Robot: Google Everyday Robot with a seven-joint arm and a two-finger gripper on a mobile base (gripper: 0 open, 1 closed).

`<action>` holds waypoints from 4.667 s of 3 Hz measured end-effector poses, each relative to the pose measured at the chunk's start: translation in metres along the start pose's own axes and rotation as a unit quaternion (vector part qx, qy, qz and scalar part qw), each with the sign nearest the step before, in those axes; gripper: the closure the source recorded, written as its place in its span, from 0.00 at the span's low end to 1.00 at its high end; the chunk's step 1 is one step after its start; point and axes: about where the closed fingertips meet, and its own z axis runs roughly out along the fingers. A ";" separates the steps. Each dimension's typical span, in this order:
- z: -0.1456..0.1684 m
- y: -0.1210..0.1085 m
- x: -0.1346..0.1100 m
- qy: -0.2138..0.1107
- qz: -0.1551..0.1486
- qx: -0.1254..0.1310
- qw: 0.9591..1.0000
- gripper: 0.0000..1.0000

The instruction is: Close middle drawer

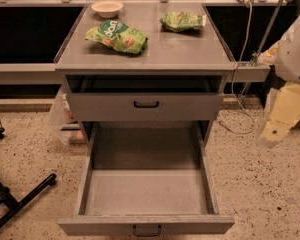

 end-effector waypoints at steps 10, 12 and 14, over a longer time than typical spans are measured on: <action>0.386 0.205 0.060 -0.106 0.092 -0.261 0.955 0.00; 0.442 0.256 0.086 -0.113 0.107 -0.304 0.940 0.00; 0.504 0.233 0.011 -0.133 0.053 -0.313 0.939 0.00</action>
Offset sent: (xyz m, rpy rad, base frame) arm -0.0758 0.0407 -0.2439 0.2233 0.2655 -0.0573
